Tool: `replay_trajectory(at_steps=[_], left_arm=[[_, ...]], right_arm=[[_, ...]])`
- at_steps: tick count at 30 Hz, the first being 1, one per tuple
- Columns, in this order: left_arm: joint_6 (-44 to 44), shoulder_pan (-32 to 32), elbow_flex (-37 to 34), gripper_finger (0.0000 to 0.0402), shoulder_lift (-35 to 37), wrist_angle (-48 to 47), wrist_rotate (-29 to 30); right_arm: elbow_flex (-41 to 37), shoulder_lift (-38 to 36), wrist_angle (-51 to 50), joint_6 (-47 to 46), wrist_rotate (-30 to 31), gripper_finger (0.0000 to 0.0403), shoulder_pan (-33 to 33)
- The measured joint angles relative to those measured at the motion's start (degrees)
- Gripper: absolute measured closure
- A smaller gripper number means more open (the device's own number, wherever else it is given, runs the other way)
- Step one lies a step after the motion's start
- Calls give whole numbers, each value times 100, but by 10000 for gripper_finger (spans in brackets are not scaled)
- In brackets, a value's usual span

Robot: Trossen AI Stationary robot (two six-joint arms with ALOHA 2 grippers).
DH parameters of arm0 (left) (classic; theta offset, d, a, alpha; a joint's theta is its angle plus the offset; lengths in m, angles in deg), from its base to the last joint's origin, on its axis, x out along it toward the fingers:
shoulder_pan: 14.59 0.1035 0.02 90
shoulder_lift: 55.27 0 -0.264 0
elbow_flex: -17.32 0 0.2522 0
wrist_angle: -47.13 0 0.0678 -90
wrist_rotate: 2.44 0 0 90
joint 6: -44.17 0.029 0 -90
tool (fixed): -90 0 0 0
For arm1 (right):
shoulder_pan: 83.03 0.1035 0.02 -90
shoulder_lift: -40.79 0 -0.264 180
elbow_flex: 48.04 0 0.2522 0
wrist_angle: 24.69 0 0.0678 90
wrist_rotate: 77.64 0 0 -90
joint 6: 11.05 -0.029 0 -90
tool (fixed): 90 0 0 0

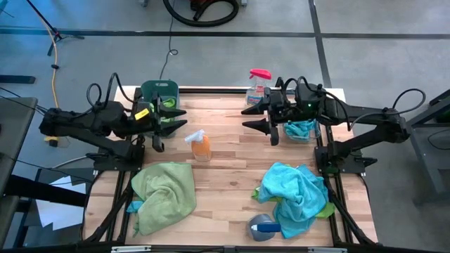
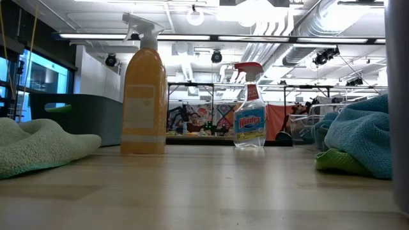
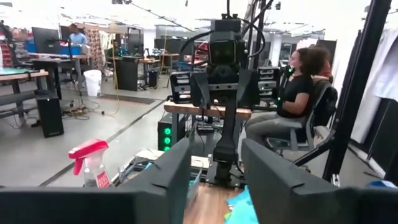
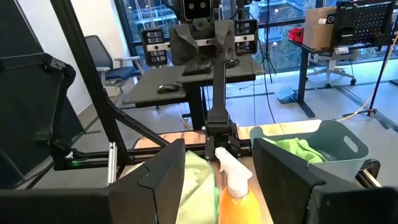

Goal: Sort microfiber towel by color & place in baskets
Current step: Put the blue microfiber towel into the transparent bin

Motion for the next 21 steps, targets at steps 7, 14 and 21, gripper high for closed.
replay_trajectory(at_steps=[7, 14, 21], left_arm=[[4, -108, 6, 225, 0, -92, 175], [2, -105, 4, 220, 2, -92, 186], [2, -105, 5, 220, 2, -92, 283]], right_arm=[[0, 0, 45, -833, -134, 217, 6], [4, -35, -1039, -1933, -1112, 217, 582], [-24, -31, -3644, -3150, -269, 217, 1813]])
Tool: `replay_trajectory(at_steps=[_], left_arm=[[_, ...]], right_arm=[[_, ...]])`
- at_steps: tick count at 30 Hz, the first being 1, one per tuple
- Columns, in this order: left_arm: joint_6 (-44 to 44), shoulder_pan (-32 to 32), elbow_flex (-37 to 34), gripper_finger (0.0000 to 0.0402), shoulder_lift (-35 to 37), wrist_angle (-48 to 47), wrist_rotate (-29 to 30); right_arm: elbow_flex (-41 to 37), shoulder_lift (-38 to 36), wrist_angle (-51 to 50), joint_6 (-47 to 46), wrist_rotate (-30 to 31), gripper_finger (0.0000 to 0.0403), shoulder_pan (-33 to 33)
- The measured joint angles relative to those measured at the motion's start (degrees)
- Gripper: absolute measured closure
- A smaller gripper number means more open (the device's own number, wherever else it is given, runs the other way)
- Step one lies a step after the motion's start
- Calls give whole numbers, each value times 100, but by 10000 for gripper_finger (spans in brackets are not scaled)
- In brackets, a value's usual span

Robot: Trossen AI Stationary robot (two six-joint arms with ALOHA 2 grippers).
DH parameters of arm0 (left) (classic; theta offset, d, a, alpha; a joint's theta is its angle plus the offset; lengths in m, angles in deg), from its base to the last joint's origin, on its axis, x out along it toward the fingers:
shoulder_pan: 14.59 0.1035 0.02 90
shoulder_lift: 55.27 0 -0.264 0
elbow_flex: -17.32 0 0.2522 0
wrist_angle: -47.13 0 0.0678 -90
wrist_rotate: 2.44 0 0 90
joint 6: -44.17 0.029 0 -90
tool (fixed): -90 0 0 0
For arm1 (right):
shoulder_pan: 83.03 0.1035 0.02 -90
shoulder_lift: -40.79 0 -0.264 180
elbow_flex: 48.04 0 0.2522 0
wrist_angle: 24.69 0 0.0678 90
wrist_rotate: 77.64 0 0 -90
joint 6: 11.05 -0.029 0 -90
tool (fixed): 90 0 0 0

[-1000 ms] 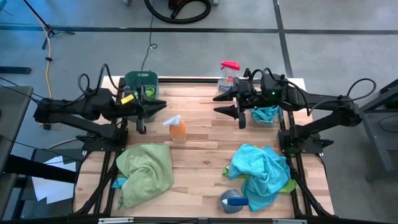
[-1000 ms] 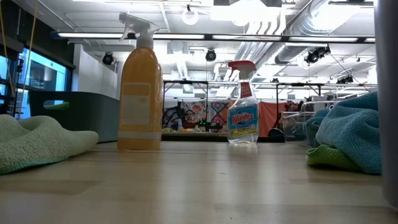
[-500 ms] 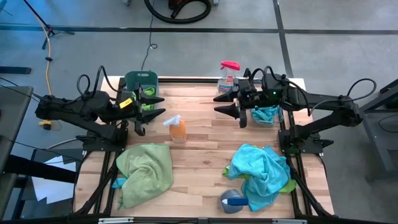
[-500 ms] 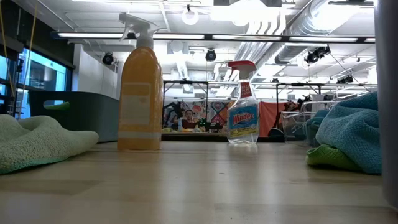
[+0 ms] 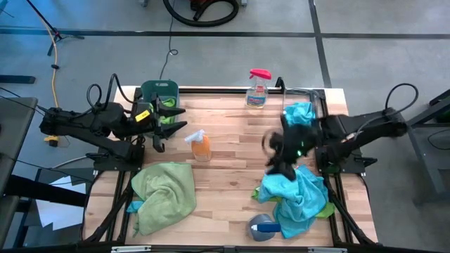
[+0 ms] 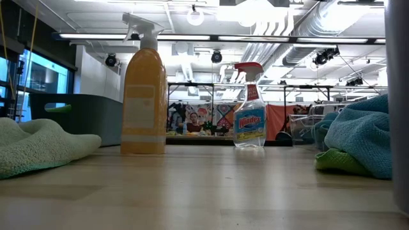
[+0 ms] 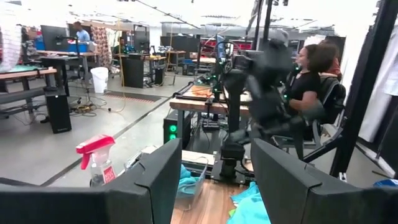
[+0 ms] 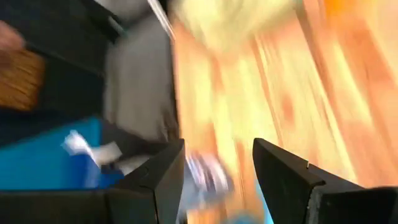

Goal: Sort microfiber towel by color & place in baskets
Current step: Put the blue microfiber towel into the transparent bin

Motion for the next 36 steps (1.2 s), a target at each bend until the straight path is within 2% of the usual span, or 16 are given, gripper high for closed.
replay_trajectory(at_steps=[4, 10, 13, 19, 28, 32, 36], left_arm=[[0, 2, 1, 220, 0, -2, 140], [0, 2, 0, 220, 0, -4, 216], [0, 2, -1, 220, 0, -6, 217], [0, 2, 0, 220, 0, -10, 220], [-2, 3, 0, 220, 0, -37, 344], [-2, 4, -1, 220, 0, -40, 366], [-2, 4, 0, 220, 0, -48, 387]], right_arm=[[-156, 0, -905, -1042, 528, 217, 855], [-710, 32, -915, -2387, 837, 217, 1812], [-1024, 51, -922, -2709, 1024, 217, 2081], [-1778, 48, -793, -3213, 1113, 217, 2231], [-2978, 50, 442, -3266, 1043, 217, 2229], [-3290, 50, 924, -3265, 999, 217, 2248], [-3432, 50, 964, -3253, 1024, 217, 2323]])
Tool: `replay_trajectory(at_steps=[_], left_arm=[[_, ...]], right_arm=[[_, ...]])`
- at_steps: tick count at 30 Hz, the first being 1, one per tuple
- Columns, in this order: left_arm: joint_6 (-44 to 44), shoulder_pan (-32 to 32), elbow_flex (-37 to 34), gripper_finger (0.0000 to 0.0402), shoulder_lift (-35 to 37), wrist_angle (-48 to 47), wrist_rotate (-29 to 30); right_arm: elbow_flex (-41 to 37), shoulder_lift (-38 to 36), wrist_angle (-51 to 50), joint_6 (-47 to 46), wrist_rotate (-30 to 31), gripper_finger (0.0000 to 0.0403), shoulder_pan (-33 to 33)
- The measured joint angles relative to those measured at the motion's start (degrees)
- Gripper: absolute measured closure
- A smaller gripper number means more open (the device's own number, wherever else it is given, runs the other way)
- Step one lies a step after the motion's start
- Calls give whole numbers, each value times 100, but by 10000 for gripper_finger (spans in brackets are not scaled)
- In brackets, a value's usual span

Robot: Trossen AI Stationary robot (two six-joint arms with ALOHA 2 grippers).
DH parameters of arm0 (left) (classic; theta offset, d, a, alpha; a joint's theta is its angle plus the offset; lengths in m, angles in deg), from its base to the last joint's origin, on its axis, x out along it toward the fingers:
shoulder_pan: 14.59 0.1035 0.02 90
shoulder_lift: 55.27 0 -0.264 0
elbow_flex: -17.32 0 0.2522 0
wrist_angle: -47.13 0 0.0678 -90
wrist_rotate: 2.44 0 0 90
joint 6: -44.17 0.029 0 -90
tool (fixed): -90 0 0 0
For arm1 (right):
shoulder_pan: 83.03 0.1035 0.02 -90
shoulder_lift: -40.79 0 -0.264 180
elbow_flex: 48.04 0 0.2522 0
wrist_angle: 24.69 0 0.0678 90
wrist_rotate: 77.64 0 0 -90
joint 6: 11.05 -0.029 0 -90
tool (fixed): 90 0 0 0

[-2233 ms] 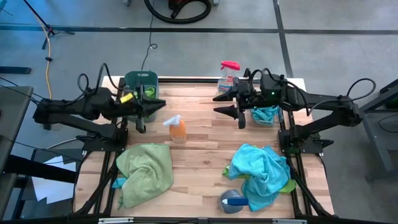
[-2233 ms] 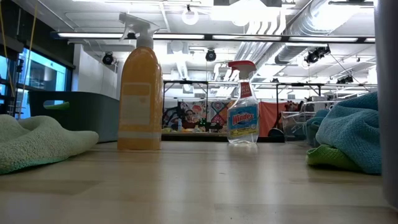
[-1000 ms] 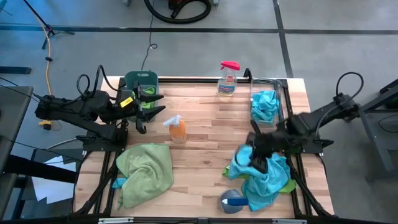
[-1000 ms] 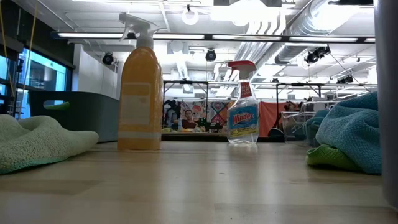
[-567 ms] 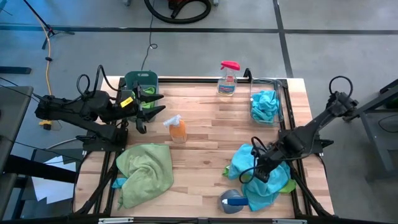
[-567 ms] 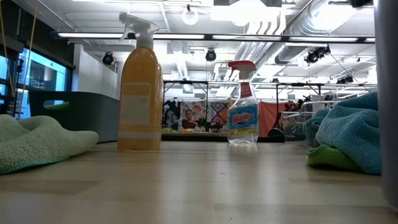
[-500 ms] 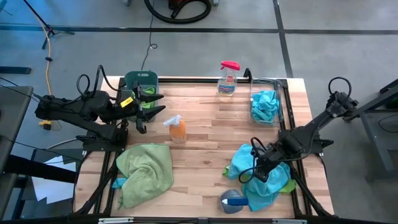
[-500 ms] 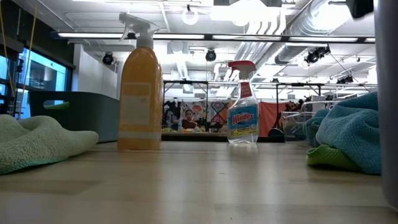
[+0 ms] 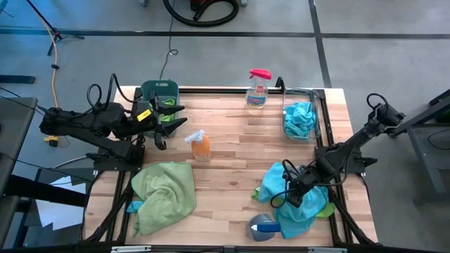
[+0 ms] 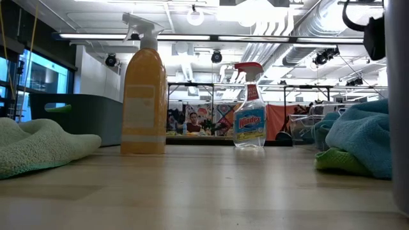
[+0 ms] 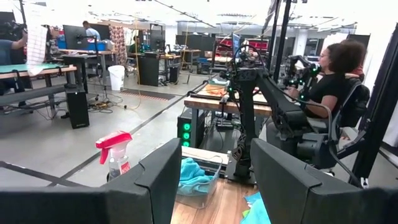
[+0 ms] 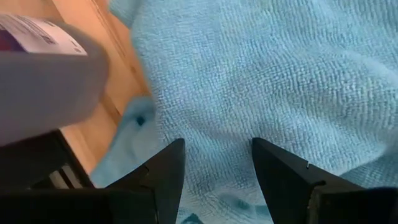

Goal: Sort microfiber towel by color & place in baskets
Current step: Put the blue microfiber towel into the transparent bin

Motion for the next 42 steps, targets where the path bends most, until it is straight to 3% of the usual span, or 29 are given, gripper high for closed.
replay_trajectory(at_steps=[3, 6, 12, 17, 24, 28, 36, 42], left_arm=[[0, 0, -1, 220, 0, 0, 1], [0, 0, -1, 220, 0, 0, 1], [0, 0, -1, 220, 0, -2, 3], [0, 0, -1, 220, 0, -2, 1], [0, 0, -1, 220, 0, -2, 3], [1, 0, -1, 220, 0, -2, 2], [1, 0, -1, 220, 0, -2, 1], [2, 0, -1, 220, 0, -1, 1]], right_arm=[[-82, 0, -26, 115, 32, 220, 52], [-86, 79, -143, 161, 61, 247, 57], [-39, 203, 66, 154, -33, 387, 57], [675, 61, -373, 418, -45, 397, 57], [2681, -240, -2144, 1285, 478, 400, 39], [3902, -342, -2819, 1714, 1072, 401, 39], [5693, -358, -3418, 2677, 3099, 402, -11], [5964, -355, -3491, 3355, 3344, 402, -403]])
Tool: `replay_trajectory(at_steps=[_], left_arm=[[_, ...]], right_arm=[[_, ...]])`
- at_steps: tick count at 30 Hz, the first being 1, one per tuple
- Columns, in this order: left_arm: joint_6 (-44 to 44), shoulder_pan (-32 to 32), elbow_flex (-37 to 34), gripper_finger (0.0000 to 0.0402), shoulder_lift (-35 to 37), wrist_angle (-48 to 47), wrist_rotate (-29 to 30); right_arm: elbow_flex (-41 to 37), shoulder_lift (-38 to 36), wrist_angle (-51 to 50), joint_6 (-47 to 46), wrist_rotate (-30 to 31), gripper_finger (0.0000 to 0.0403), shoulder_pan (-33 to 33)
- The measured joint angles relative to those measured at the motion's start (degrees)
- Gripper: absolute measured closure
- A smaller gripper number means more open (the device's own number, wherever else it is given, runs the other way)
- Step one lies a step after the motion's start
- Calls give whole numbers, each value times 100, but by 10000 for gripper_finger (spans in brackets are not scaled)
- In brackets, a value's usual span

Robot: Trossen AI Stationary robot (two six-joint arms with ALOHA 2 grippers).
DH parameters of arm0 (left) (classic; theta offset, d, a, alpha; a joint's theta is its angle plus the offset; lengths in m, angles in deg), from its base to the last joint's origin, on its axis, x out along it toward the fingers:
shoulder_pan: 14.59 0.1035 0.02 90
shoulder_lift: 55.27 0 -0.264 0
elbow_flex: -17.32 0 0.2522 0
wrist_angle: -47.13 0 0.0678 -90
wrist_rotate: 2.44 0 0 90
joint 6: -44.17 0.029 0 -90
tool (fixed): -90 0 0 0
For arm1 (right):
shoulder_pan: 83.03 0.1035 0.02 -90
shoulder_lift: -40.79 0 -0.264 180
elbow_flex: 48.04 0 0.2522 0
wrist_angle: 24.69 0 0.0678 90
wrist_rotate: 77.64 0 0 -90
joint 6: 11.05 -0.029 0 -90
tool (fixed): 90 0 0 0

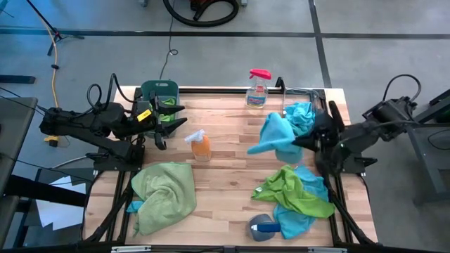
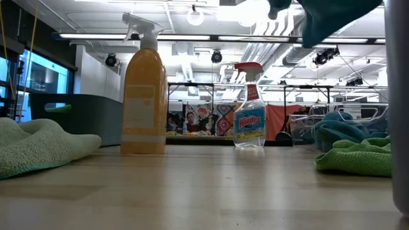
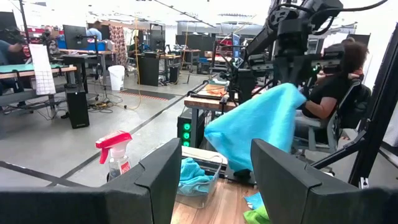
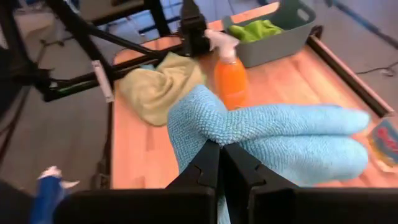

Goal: Sort microfiber towel by color & place in baskets
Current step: Put the blue microfiber towel into the transparent bin

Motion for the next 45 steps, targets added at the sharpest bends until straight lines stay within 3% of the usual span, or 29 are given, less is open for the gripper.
replay_trajectory(at_steps=[4, 10, 18, 27, 34, 39, 45], left_arm=[[0, 0, 0, 220, 0, 1, 0], [0, 0, 0, 220, 0, 1, 0], [0, -2, 0, 220, -2, 14, 143], [0, 0, 0, 220, -2, 19, 242], [0, -2, 0, 220, -2, 20, 245], [0, -1, 0, 220, -2, 23, 245], [-13, 0, 0, 220, -2, 27, 245]], right_arm=[[2, 1, -294, 170, 66, 402, -499], [-3, -46, -1947, -1087, 841, 403, -1789], [-159, -200, -1868, -413, 844, 403, -3955], [-696, -19, -1785, 1024, 585, 403, -5879], [-1476, 11, -1655, 3253, -239, 403, -7041], [-1903, 19, -1199, 5037, -1054, 403, -7298], [-2649, 19, -335, 6141, -1330, 403, -7297]])
